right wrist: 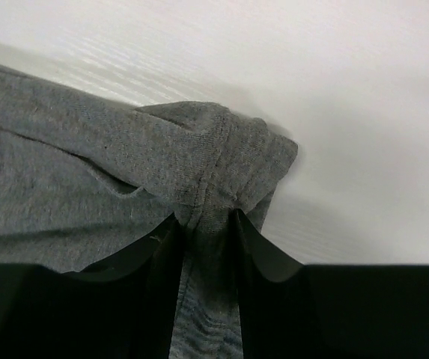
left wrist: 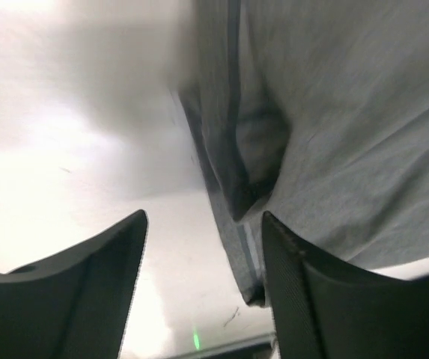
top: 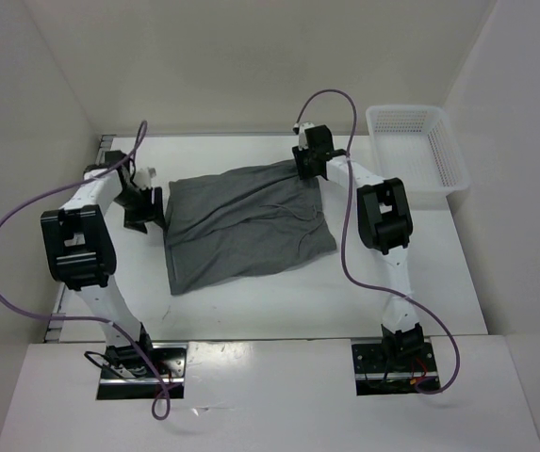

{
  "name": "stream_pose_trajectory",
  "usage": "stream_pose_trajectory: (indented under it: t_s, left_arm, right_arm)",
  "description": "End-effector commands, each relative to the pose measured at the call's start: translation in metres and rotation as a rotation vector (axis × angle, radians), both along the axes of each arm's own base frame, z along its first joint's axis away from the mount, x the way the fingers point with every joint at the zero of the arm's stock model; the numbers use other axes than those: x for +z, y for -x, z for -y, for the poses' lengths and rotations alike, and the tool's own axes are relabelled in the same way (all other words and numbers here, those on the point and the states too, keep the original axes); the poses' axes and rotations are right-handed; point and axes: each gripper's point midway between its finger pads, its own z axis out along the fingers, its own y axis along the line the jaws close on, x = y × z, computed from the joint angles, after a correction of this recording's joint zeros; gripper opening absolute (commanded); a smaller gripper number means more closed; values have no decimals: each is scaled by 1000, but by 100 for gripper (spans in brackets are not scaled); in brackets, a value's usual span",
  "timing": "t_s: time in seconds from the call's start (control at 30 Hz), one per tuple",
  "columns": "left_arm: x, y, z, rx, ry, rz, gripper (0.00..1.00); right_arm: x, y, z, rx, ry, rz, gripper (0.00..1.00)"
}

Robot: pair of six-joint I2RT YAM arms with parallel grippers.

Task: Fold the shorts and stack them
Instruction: Flatten the shorts out, then fold the shorts

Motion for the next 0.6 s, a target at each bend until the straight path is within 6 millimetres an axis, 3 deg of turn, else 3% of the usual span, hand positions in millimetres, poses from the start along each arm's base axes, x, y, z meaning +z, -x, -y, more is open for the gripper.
stream_pose_trajectory:
  t_s: [0.0,0.07,0.1,0.13,0.2,0.23,0.37,0.43,0.5,0.57]
  left_arm:
    - [47,-51,-11,5,-18,191,72]
    - [53,-78,-14,-1,-8,231,73]
    - [50,-86,-14,-3,0,235,73]
    - [36,-94,-15,-3,5,209,73]
    - [34,-112,-19,-3,1,229,73]
    - [16,-116,-20,-2,9,194,73]
    - [-7,-130,-8,-30,43,174,73]
    - [-12,-142,-4,-44,38,206,73]
    - [-23,-146,1,-54,40,203,73]
    - [-22,-152,9,-71,64,224,73]
  right_arm:
    - [67,-9,-12,86,-23,136,38]
    - [77,-14,-12,100,-12,165,40]
    - [89,-17,-13,108,-8,192,42]
    - [93,-19,-13,107,-10,201,43]
    - [93,-22,-12,100,-6,206,43]
    - [90,-24,-13,100,-5,204,44]
    - [75,-27,-10,82,13,189,47]
    - [60,-29,-9,76,23,175,47]
    - [62,-33,-10,75,21,183,49]
    - [60,-34,-11,70,14,181,57]
